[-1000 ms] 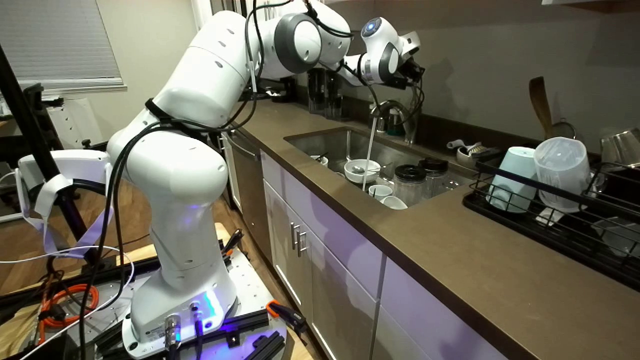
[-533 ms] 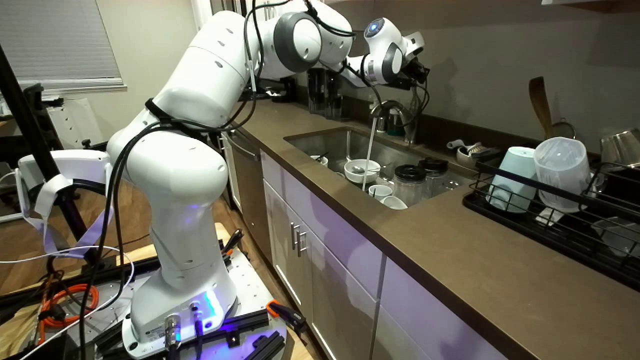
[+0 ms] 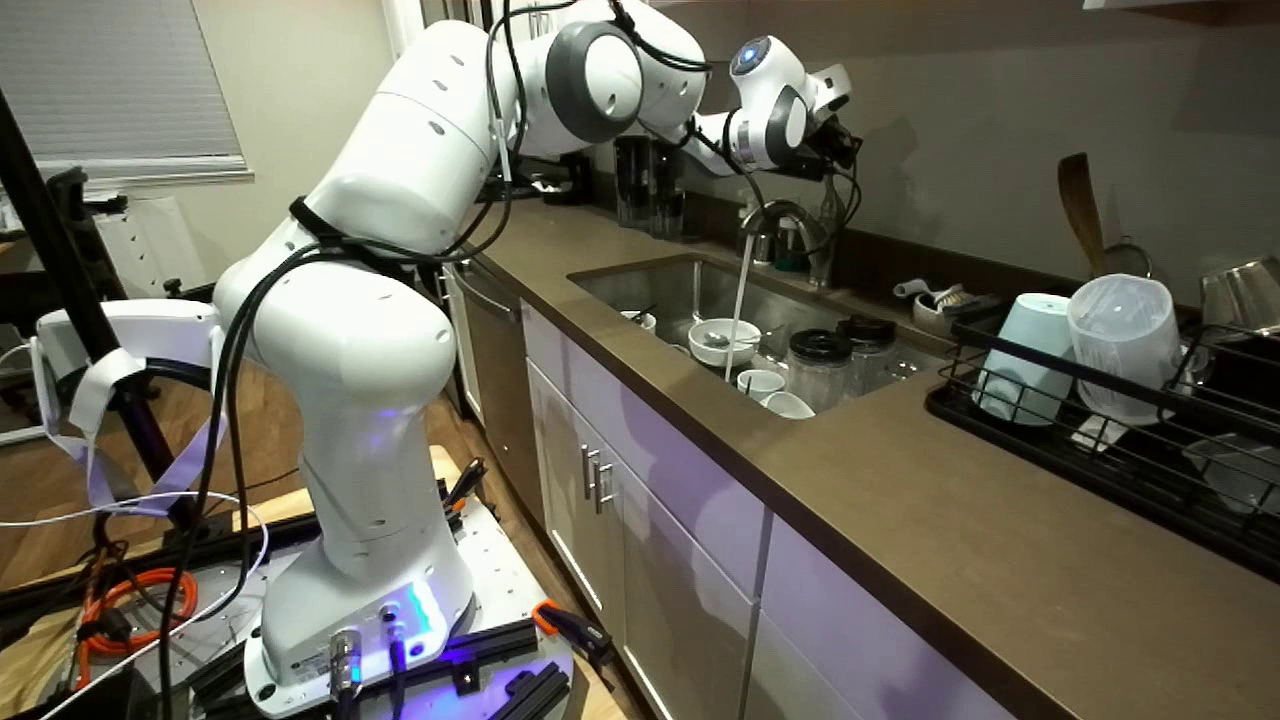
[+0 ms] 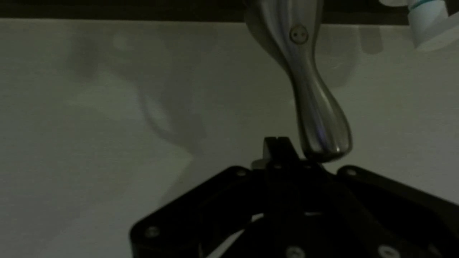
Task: Open then close the tap
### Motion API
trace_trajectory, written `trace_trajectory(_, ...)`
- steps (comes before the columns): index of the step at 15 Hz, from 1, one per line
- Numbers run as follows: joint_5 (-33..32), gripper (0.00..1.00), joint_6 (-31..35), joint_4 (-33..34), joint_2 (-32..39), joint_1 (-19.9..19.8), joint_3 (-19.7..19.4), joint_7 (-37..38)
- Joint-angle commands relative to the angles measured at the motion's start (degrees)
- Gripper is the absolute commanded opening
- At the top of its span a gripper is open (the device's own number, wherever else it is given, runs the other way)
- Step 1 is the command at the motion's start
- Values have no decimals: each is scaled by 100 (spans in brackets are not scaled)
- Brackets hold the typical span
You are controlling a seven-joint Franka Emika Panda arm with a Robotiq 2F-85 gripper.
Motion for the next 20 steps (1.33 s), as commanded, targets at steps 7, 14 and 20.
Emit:
trace_trajectory(7,22,2,265,-760,-578,6,7,12)
trace_trajectory(14,93,3,554,-755,-586,-149,405,-122)
trace_trajectory(20,8,3,411,-788,-579,-231,620,-137)
